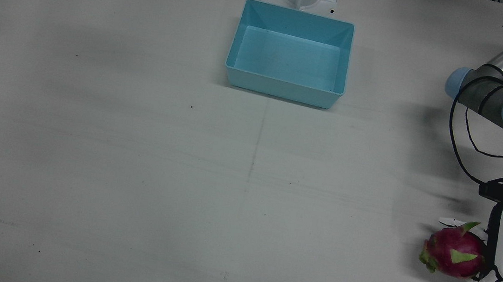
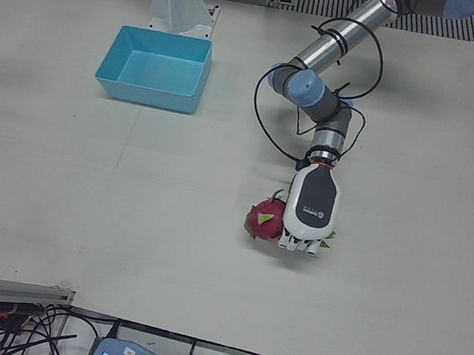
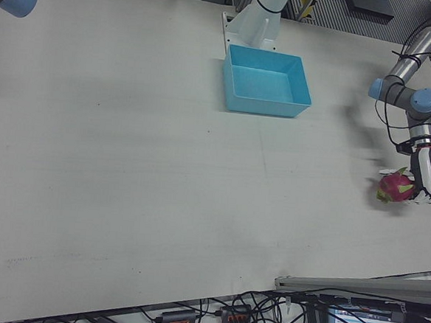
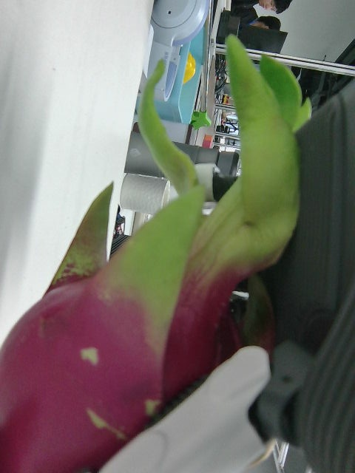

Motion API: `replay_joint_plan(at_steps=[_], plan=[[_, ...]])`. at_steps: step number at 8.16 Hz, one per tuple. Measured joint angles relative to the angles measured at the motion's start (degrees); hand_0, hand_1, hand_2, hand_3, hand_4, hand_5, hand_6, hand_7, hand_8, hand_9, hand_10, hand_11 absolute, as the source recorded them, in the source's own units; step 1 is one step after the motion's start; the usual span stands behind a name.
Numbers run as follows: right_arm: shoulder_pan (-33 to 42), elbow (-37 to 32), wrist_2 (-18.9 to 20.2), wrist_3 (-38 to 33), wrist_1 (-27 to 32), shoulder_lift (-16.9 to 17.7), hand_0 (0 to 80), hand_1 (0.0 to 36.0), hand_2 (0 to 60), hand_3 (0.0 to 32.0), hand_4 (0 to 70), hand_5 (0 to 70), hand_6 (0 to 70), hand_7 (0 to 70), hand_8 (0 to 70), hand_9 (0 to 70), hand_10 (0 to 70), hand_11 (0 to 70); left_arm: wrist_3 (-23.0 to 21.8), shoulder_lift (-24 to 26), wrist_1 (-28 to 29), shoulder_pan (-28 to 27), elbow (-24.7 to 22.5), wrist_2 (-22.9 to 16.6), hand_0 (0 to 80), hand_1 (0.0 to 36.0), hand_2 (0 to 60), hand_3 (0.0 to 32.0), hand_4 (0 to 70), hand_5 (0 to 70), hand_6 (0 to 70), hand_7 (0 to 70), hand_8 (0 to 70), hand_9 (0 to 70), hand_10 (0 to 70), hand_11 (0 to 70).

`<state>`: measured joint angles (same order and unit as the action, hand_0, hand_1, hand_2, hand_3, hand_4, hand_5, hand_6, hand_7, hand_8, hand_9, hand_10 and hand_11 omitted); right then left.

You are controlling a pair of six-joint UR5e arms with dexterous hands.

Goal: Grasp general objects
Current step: 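Lift the dragon fruit off the table with the left hand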

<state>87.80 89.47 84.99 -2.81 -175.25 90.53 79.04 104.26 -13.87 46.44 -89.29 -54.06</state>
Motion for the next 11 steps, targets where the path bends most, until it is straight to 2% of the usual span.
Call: replay_joint_plan(at_steps=[2, 3, 4, 5, 6, 7, 8, 9, 10, 11], plan=[[0.0, 0.0, 0.0, 0.0, 0.0, 0.0, 0.0, 0.0, 0.0, 0.0, 0.0, 0.0, 0.0, 0.0, 0.0, 0.0, 0.0, 0.0, -3.14, -1.4, -2.15, 1.86, -5.91, -0.16, 52.3, 24.4, 60.0, 0.0, 45.9, 70.0, 70.0, 70.0, 70.0, 70.0, 70.0, 70.0], [0.0, 0.0, 0.0, 0.0, 0.0, 0.0, 0.0, 0.0, 0.0, 0.0, 0.0, 0.0, 0.0, 0.0, 0.0, 0.0, 0.0, 0.0, -5.07, -1.74, -1.94, 2.37, -7.34, -0.85, 54.5, 26.9, 60.0, 0.0, 46.6, 70.0, 70.0, 70.0, 70.0, 70.0, 70.0, 70.0], [0.0, 0.0, 0.0, 0.0, 0.0, 0.0, 0.0, 0.0, 0.0, 0.0, 0.0, 0.0, 0.0, 0.0, 0.0, 0.0, 0.0, 0.0, -7.46, -1.95, -0.91, 3.37, -8.11, -2.66, 55.1, 27.5, 60.0, 0.0, 47.8, 70.0, 70.0, 70.0, 70.0, 70.0, 70.0, 70.0], [0.0, 0.0, 0.0, 0.0, 0.0, 0.0, 0.0, 0.0, 0.0, 0.0, 0.0, 0.0, 0.0, 0.0, 0.0, 0.0, 0.0, 0.0, -9.3, -2.06, -0.04, 5.29, -8.84, -5.27, 53.5, 26.8, 60.0, 0.0, 51.4, 70.0, 70.0, 70.0, 70.0, 70.0, 70.0, 70.0], [0.0, 0.0, 0.0, 0.0, 0.0, 0.0, 0.0, 0.0, 0.0, 0.0, 0.0, 0.0, 0.0, 0.0, 0.0, 0.0, 0.0, 0.0, -11.13, -2.03, 0.51, 7.5, -9.65, -9.15, 52.9, 30.0, 60.0, 0.0, 54.2, 70.0, 70.0, 70.0, 70.0, 70.0, 70.0, 70.0], [0.0, 0.0, 0.0, 0.0, 0.0, 0.0, 0.0, 0.0, 0.0, 0.0, 0.0, 0.0, 0.0, 0.0, 0.0, 0.0, 0.0, 0.0, -13.57, -1.96, 1.64, 9.58, -10.15, -13.31, 53.6, 28.2, 60.0, 0.0, 55.0, 70.0, 70.0, 70.0, 70.0, 70.0, 70.0, 70.0], [0.0, 0.0, 0.0, 0.0, 0.0, 0.0, 0.0, 0.0, 0.0, 0.0, 0.0, 0.0, 0.0, 0.0, 0.0, 0.0, 0.0, 0.0, -16.4, -1.92, 3.37, 11.23, -10.47, -16.64, 57.1, 26.1, 60.0, 0.0, 58.6, 70.0, 70.0, 70.0, 70.0, 70.0, 70.0, 70.0], [0.0, 0.0, 0.0, 0.0, 0.0, 0.0, 0.0, 0.0, 0.0, 0.0, 0.0, 0.0, 0.0, 0.0, 0.0, 0.0, 0.0, 0.0, -19.16, -1.88, 5.63, 11.87, -10.46, -18.56, 59.2, 26.9, 60.0, 0.0, 59.2, 70.0, 70.0, 70.0, 70.0, 70.0, 70.0, 70.0], [0.0, 0.0, 0.0, 0.0, 0.0, 0.0, 0.0, 0.0, 0.0, 0.0, 0.0, 0.0, 0.0, 0.0, 0.0, 0.0, 0.0, 0.0, -21.69, -1.38, 7.66, 12.03, -10.38, -21.96, 57.3, 25.9, 60.0, 0.0, 57.9, 70.0, 70.0, 70.0, 70.0, 70.0, 70.0, 70.0], [0.0, 0.0, 0.0, 0.0, 0.0, 0.0, 0.0, 0.0, 0.0, 0.0, 0.0, 0.0, 0.0, 0.0, 0.0, 0.0, 0.0, 0.0, -23.35, 0.73, 7.87, 12.22, -10.29, -27.34, 55.5, 24.6, 60.0, 0.0, 58.3, 70.0, 70.0, 70.0, 70.0, 70.0, 70.0, 70.0]])
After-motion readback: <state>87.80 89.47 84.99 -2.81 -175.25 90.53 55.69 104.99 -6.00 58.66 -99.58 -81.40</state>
